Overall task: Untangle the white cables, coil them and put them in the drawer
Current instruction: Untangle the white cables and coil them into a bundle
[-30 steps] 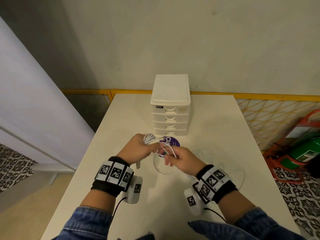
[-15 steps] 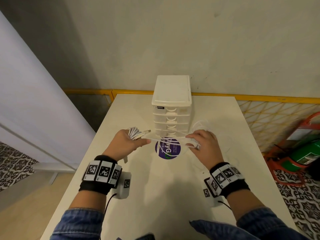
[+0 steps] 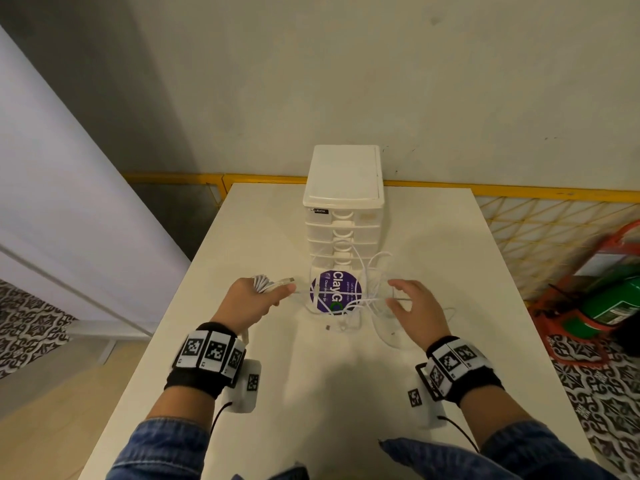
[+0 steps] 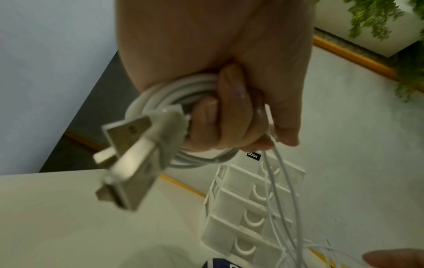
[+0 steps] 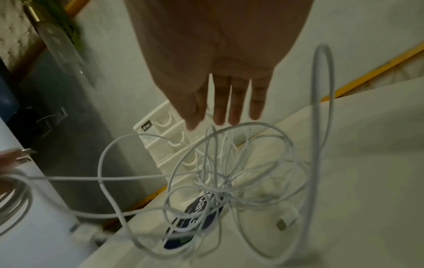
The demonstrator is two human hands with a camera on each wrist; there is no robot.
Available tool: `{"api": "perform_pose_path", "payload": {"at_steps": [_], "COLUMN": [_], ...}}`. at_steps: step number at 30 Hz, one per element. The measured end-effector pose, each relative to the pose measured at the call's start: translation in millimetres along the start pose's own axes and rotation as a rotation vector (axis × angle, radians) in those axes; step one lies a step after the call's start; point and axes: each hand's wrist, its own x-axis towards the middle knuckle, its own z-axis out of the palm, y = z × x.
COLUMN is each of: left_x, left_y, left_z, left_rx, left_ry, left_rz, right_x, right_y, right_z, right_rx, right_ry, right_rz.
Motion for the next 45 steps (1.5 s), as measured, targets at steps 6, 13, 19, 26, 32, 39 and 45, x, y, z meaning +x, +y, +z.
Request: {"api": "perform_pose_path", "payload": {"at_steps": [6, 13, 19, 26, 32, 39, 45], "left_x": [4, 4, 5, 6, 6, 6, 4], "left_y": [-5, -8, -14, -15, -15, -13, -7], "left_z": [11, 22, 19, 25, 35, 50, 51], "left_rx": [-0.010, -0.015, 0.032, 0.016, -0.048, -0.066, -0.100], "left_ry": [0.037, 0.013, -0.009, -0.011, -0.003, -0.044, -0.036], "left_rz": [-0.038, -0.040, -0.041, -0.019, -0.013, 0.020, 0.012], "right_x": [-11, -23, 8, 9, -19, -22, -1], "right_y": [-2, -17, -11, -14, -16, -29, -58], "right_z": [14, 24, 7, 39, 54, 44, 14], "right_rx": [-0.100, -0.092, 0.023, 0.184, -0.111, -0.218, 0.259], "right_ry": [-0.282, -0.416, 0.044, -0.459, -0.646, -0.321, -0.118], "right_rz": [0.167, 0.120, 0.290, 0.238, 0.131, 0.045, -0.092]}}
